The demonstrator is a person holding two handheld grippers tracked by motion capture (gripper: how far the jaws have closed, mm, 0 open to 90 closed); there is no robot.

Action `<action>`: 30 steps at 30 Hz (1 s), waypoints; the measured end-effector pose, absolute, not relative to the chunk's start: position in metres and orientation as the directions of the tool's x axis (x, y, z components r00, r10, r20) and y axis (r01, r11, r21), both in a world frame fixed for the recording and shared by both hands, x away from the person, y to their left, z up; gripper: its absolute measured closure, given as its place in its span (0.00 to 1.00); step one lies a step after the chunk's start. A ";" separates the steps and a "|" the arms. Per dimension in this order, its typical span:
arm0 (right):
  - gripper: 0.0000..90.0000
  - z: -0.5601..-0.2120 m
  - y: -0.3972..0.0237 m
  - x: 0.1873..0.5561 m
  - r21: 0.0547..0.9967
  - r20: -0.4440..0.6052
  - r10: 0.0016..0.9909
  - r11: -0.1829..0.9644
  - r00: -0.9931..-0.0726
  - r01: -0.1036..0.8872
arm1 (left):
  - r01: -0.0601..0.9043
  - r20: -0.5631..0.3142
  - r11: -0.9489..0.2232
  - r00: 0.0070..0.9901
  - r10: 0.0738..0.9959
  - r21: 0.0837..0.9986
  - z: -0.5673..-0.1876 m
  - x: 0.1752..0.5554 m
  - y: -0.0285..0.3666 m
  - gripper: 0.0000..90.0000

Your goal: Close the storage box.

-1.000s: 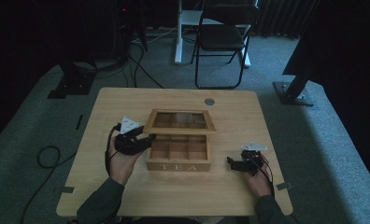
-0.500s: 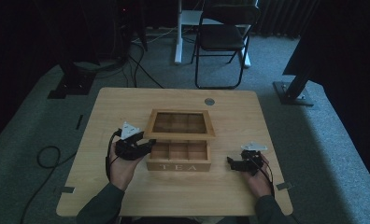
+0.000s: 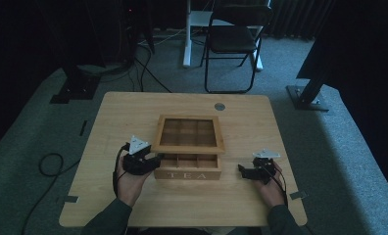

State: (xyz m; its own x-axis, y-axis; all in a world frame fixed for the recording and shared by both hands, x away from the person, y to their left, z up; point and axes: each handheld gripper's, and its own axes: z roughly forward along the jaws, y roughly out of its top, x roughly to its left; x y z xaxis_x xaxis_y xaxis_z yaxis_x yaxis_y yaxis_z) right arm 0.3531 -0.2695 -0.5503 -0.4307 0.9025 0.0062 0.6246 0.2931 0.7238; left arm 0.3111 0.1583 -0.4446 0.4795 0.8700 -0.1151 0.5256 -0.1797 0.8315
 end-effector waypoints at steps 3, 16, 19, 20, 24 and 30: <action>0.14 -0.550 -0.270 0.353 0.724 0.005 0.902 0.295 -0.432 0.624 | 0.529 -0.115 -0.182 0.480 0.870 0.829 -0.448 0.310 0.158 0.53; 0.14 -0.550 -0.269 0.352 0.724 0.005 0.901 0.296 -0.433 0.624 | 0.538 -0.111 -0.184 0.470 0.876 0.823 -0.463 0.307 0.154 0.52; 0.14 -0.550 -0.269 0.351 0.723 0.004 0.900 0.298 -0.435 0.623 | 0.532 -0.106 -0.185 0.469 0.877 0.827 -0.466 0.306 0.154 0.52; 0.14 -0.550 -0.269 0.351 0.723 0.004 0.900 0.298 -0.435 0.623 | 0.529 -0.101 -0.189 0.471 0.876 0.827 -0.468 0.305 0.155 0.51; 0.14 -0.550 -0.269 0.351 0.723 0.004 0.900 0.298 -0.435 0.623 | 0.534 -0.100 -0.195 0.472 0.876 0.822 -0.474 0.305 0.155 0.50; 0.14 -0.550 -0.269 0.351 0.723 0.004 0.900 0.299 -0.436 0.623 | 0.531 -0.103 -0.189 0.472 0.875 0.826 -0.478 0.305 0.155 0.50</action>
